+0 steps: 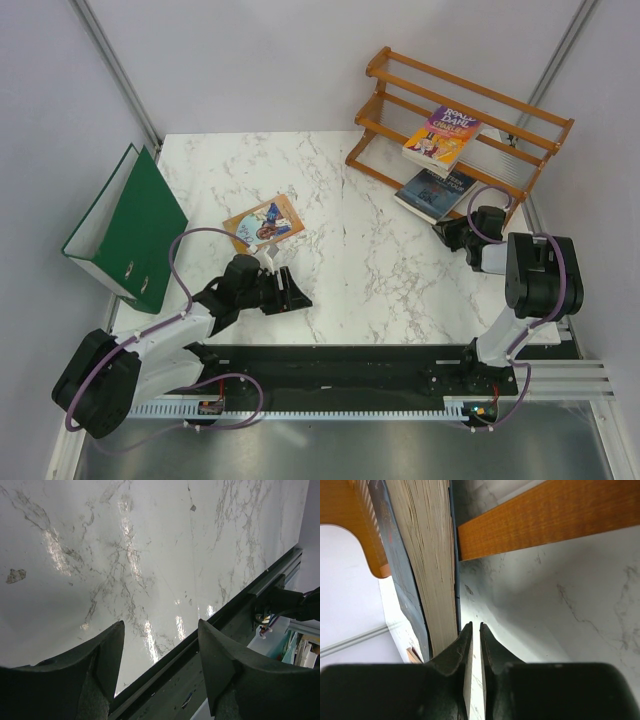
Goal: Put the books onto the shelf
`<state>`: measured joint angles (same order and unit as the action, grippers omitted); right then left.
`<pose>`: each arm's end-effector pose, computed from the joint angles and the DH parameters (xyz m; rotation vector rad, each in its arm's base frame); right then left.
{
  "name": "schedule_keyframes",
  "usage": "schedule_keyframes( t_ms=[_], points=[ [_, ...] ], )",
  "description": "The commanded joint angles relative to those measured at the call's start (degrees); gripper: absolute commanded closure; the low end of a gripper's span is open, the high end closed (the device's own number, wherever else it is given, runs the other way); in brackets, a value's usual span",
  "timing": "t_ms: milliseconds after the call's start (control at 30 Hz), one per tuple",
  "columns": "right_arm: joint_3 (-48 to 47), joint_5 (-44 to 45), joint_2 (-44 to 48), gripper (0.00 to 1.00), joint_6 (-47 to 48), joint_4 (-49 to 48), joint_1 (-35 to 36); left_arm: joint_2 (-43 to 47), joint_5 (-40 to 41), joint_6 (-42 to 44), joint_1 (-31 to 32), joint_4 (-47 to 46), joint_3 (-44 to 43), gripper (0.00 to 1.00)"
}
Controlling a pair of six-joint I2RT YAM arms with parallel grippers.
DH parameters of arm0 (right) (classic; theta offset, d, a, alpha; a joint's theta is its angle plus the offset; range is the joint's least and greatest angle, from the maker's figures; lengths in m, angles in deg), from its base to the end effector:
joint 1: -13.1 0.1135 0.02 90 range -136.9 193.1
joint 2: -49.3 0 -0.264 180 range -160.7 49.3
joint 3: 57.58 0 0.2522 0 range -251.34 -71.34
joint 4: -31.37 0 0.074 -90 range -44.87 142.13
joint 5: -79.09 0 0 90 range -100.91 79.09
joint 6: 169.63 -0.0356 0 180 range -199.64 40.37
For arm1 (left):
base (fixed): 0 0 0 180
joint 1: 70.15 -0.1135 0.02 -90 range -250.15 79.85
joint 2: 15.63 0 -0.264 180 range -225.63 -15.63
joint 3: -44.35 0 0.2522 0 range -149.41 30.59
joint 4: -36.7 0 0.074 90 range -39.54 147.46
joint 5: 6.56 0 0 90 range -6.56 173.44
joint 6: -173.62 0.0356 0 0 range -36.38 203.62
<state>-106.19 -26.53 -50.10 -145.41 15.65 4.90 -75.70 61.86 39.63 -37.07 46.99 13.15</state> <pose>0.3094 -0.0349 0.1163 1.2449 1.9235 0.8468 0.1539 -0.1159 0.1529 -0.0120 2.4580 -1.0897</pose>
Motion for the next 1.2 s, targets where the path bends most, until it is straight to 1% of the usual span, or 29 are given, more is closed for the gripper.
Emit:
schedule_keyframes(
  t_ms=[0, 533, 633, 667, 733, 767, 800, 833, 867, 900, 967, 1000, 1100, 1167],
  points=[
    [-2.6, 0.5, -0.3, 0.83, -0.9, -2.4, -0.9, -0.3, -1.4, -0.7, -0.1, -1.9, -0.1, 0.33],
    [-5.4, -0.9, -2.7, 0.82, -1.2, -2.0, -2.4, -0.1, -1.4, -0.5, -0.1, -1.6, -0.2, 0.34],
    [-4.2, -1.6, -1.6, 0.79, -0.6, -3.1, -2.4, 0.0, -1.2, -0.3, -0.1, -1.4, -0.7, 0.33],
    [-4.0, -2.2, -1.1, 0.77, -0.1, -3.0, -2.4, -0.1, -0.7, 0.1, -0.1, -0.4, -1.0, 0.33],
    [-3.6, -3.0, 0.7, 0.74, 1.7, -1.1, -2.4, -0.4, 0.5, 0.9, -0.1, 1.0, -3.0, 0.32],
    [-3.0, -3.9, 1.4, 0.70, 2.2, -0.2, -2.5, -0.5, 1.2, 2.1, -0.1, 3.1, -4.1, 0.31],
    [-2.6, -4.1, 2.3, 0.66, 3.5, 1.6, -2.4, -0.7, 1.9, 2.6, -0.1, 5.7, -7.0, 0.30],
    [-1.8, -4.2, 4.5, 0.61, 3.7, 2.3, -2.4, -1.5, 3.3, 3.2, -0.2, 7.5, -8.7, 0.30],
    [-0.1, -5.0, 5.7, 0.56, 3.8, 2.7, -2.4, -2.1, 4.0, 4.8, -0.3, 10.7, -10.5, 0.30],
    [0.4, -5.2, 7.0, 0.54, 5.0, 4.7, -2.4, -3.0, 4.6, 5.7, -0.3, 12.7, -14.4, 0.30],
    [1.9, -4.9, 11.4, 0.49, 6.6, 8.4, -2.3, -5.7, 6.0, 7.8, -0.6, 15.5, -18.5, 0.29],
    [2.6, -5.1, 13.0, 0.48, 6.9, 10.4, -2.3, -6.6, 6.4, 8.4, -0.8, 17.9, -22.3, 0.29],
    [4.6, -5.6, 20.8, 0.45, 9.9, 15.6, -2.3, -10.0, 5.9, 9.5, -3.4, 20.0, -28.1, 0.29],
    [5.5, -5.6, 23.7, 0.44, 11.3, 19.8, -2.2, -12.3, 5.3, 10.1, -4.9, 20.6, -31.5, 0.29]
  ],
)
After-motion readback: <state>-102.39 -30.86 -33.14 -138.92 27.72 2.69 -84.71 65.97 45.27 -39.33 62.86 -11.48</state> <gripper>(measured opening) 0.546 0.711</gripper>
